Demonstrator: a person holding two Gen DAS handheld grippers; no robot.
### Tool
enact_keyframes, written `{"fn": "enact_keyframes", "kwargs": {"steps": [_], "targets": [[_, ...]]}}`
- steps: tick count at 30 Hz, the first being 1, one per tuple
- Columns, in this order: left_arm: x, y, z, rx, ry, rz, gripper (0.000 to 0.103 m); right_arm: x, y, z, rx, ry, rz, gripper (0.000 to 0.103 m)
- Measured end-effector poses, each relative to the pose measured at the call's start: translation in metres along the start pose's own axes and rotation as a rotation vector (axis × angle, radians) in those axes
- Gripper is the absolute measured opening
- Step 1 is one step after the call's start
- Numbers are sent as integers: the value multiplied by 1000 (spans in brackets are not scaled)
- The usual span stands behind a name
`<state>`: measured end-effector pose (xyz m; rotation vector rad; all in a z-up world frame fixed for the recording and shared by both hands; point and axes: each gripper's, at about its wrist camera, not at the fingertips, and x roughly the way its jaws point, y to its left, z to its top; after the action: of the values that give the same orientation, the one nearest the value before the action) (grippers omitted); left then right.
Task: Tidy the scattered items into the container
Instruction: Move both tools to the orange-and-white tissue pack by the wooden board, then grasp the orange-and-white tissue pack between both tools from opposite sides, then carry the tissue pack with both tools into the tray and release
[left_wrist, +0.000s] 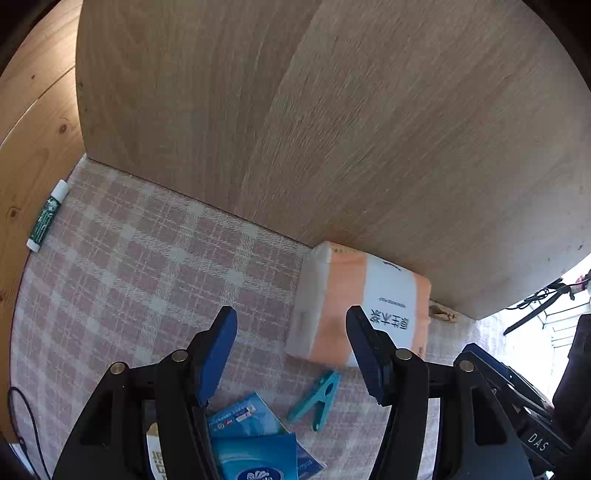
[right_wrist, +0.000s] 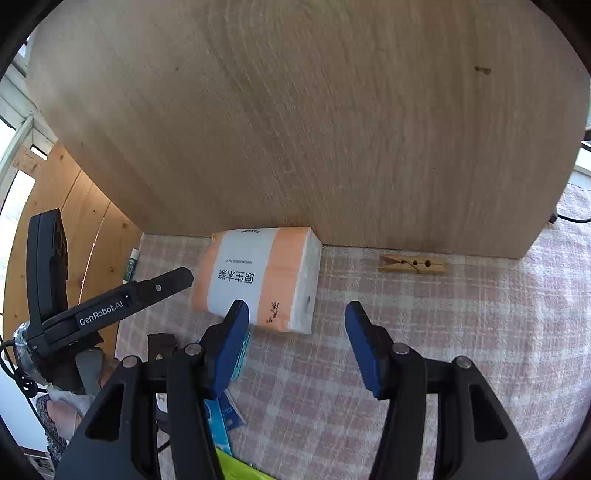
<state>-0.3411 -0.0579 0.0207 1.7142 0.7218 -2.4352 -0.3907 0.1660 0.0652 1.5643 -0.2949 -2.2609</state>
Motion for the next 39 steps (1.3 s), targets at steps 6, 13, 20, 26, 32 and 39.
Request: {"fn": "enact_keyframes", "kwargs": {"steps": [6,13,20,26,32,39], "targets": [[11,3,7,-23,7,-69,60,33,1,10,14,34,-7,54],[20,-4,7,1,22,-106,58,56,-2,13,73,67,83,49],[15,-24,-8,75,3,-73,37,64,15,8,36,90,82,44],[7,-9,-26,70,29,-91,38,65,28,0,4,115,91,43],[-6,11,-53,27,21,-84,38,70,51,-14,-62,151,102,43],[-21,27,-78,-20,30,-83,37,69,70,-43,-155,207,97,43]]}}
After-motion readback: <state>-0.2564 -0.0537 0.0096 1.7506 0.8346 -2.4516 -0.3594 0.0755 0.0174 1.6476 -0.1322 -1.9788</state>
